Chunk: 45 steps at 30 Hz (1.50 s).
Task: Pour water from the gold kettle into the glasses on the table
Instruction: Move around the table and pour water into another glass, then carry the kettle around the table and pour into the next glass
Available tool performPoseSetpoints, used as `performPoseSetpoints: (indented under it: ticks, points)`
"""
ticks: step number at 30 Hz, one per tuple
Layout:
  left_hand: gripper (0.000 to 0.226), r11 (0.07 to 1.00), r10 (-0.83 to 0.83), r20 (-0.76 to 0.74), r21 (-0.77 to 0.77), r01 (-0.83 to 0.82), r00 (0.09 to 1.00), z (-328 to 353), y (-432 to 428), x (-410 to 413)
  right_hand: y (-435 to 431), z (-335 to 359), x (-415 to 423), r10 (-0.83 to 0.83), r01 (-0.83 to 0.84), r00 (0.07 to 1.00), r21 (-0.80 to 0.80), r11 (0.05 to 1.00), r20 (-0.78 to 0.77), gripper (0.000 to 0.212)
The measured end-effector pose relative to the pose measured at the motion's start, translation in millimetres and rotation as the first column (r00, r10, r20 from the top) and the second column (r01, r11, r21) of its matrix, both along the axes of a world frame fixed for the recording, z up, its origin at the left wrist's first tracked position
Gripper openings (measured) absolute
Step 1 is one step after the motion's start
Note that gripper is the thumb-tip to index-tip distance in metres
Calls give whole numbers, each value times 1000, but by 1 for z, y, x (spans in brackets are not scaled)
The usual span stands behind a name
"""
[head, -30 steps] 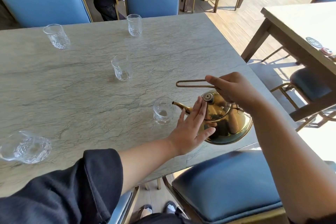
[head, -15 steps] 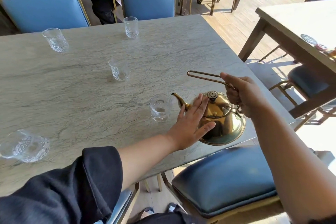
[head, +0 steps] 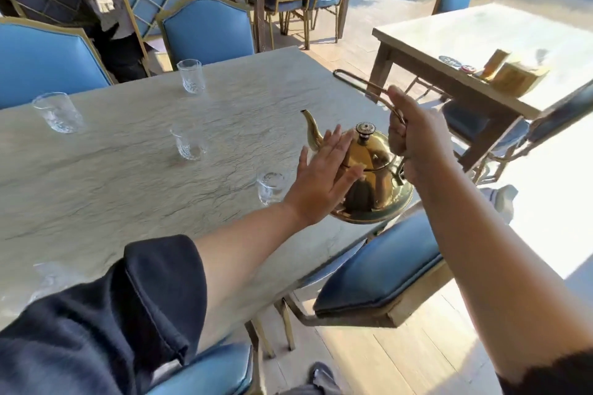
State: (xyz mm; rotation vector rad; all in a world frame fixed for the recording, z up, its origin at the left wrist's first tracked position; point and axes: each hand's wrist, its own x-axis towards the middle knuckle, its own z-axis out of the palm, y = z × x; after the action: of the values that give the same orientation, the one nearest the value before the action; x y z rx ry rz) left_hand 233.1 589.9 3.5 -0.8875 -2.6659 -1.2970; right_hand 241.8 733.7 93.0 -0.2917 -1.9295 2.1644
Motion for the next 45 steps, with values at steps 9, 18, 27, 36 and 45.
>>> performPoseSetpoints:
  ticks: [9, 18, 27, 36, 45]
  points:
    - [63, 991, -127, -69, -61, 123, 990, 25, -76, 63, -82, 10, 93, -205, 198, 974, -81, 977, -94, 43]
    - [64, 959, -282, -85, -65, 277, 956, 16, -101, 147, -121, 6, 204, -340, 335, 937, -69, 940, -82, 50]
    - [61, 865, -491, -48, -145, 480, 870, 14, -102, 256, -136, -5, 338, -488, 490, 868, -3, 872, -90, 46]
    - [61, 832, -537, 8, -162, 531, 844, -9, -154, 386, -186, -35, 466, -536, 538, 843, 33, 843, -54, 55]
    - [63, 831, -542, 5, -145, 537, 840, -26, -245, 457, -275, -46, 538, -500, 500, 866, 8, 866, -14, 62]
